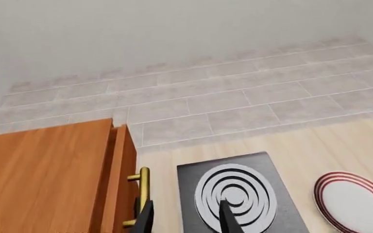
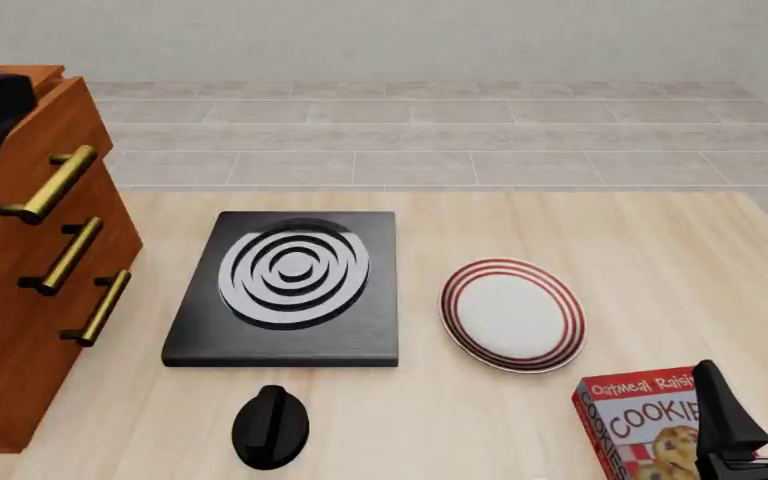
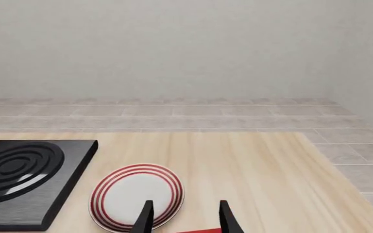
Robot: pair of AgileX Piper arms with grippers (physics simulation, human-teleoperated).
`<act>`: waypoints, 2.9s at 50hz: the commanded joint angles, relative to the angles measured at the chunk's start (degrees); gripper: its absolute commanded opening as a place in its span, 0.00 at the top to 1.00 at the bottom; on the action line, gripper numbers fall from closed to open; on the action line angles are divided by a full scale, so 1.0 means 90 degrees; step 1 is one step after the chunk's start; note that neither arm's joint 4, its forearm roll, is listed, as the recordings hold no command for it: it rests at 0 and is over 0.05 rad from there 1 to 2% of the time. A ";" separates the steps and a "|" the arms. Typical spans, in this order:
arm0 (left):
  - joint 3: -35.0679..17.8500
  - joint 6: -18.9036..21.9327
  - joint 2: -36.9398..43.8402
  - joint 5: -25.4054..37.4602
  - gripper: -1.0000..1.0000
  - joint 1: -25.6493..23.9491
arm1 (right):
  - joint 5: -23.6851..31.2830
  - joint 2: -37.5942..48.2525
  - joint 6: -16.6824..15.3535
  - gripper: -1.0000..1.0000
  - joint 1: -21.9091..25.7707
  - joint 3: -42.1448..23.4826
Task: Pick the akita bowl in the top layer of the wooden cabinet and place it on the plate.
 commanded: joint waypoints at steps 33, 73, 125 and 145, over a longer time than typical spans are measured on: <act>-0.1051 -0.0487 0.1503 0.1116 0.00 0.0485 | 0.0058 -0.0056 -0.0004 0.00 -0.0047 -0.0023; -0.1446 -0.0102 0.2188 0.1597 0.00 0.0997 | 0.0103 -0.0075 -0.0020 0.00 -0.0016 -0.0033; -0.1528 0.0236 0.2689 0.1825 0.00 0.1765 | 0.0074 0.0001 -0.0067 0.00 0.0006 -0.0032; -0.1273 0.0581 0.2688 0.1660 0.00 0.2094 | 0.0068 0.0004 -0.0047 0.00 0.0013 -0.0018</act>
